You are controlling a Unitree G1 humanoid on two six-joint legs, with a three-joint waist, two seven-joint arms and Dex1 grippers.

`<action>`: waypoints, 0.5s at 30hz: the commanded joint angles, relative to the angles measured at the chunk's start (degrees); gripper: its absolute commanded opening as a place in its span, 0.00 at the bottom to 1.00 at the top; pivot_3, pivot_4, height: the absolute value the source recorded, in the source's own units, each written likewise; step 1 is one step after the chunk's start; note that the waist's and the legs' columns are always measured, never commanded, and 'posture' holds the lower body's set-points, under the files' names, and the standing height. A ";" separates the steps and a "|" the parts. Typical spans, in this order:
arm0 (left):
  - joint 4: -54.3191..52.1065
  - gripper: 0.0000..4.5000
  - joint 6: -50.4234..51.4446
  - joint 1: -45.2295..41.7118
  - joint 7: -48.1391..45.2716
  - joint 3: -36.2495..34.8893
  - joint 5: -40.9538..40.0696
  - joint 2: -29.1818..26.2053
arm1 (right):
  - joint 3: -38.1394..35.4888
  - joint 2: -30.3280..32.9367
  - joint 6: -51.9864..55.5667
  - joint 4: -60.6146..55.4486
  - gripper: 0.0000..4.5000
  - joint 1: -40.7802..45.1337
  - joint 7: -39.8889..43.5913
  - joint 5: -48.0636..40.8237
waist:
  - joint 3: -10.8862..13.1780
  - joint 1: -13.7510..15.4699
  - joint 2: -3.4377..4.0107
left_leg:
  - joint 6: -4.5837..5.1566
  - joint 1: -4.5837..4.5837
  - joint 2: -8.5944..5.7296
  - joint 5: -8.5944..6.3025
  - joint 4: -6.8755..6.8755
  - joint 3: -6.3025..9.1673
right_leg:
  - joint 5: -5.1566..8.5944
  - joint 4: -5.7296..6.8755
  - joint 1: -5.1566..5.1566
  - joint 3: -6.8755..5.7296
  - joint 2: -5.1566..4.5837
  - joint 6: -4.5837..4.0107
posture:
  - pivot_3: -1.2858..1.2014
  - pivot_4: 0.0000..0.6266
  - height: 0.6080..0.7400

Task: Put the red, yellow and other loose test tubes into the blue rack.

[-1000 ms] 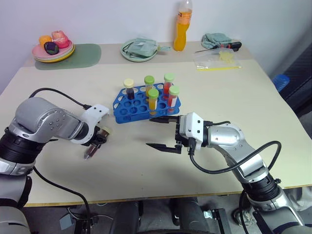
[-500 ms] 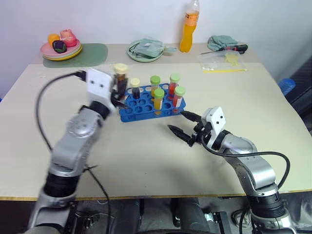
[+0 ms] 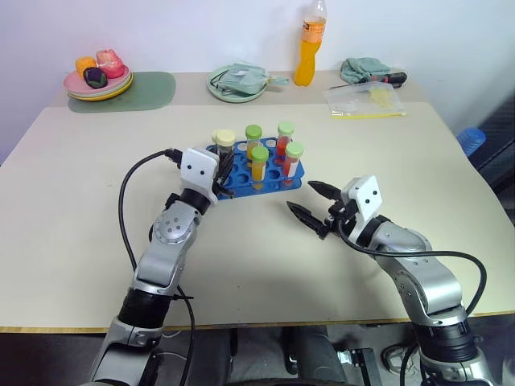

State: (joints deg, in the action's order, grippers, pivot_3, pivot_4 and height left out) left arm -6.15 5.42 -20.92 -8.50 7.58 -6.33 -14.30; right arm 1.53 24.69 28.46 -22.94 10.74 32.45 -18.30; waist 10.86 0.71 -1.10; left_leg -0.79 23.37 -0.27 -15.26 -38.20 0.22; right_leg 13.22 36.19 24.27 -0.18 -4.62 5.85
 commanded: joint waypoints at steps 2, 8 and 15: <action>-0.77 0.17 -1.89 -0.13 -0.84 -1.10 1.34 0.85 | -0.69 0.14 -0.52 -2.62 0.82 0.36 -0.44 -0.51 | 0.00 -0.02 0.00 | 0.00 0.00 0.00 0.00 0.00 0.01 | 0.00 0.00 0.00 0.00 0.01 0.00 | 0.52 0.24 1.00; 0.77 0.17 -1.83 -0.77 -2.60 -1.36 0.74 2.73 | -0.08 -0.17 -0.98 -2.18 0.82 0.68 -0.65 -0.28 | 0.00 0.00 0.00 | 0.00 0.00 0.00 0.00 0.00 0.03 | 0.00 0.00 0.00 0.00 0.01 0.01 | 0.52 0.24 1.00; 2.97 0.17 -4.26 -0.71 -3.36 -1.71 2.04 4.05 | 0.35 -0.24 -1.47 -2.01 0.82 0.66 -0.68 -0.04 | 0.00 0.02 0.00 | 0.00 -0.01 0.00 0.00 -0.01 0.04 | 0.00 0.00 -0.01 0.00 0.00 0.01 | 0.52 0.24 1.00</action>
State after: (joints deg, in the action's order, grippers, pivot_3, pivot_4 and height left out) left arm -2.88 2.65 -21.07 -11.33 5.86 -4.73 -10.66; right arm 2.00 24.59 28.26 -22.94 10.79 31.88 -18.25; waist 10.85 0.72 -1.10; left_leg -0.78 23.36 -0.27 -15.27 -38.21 0.26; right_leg 13.21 36.19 24.25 -0.18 -4.62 5.86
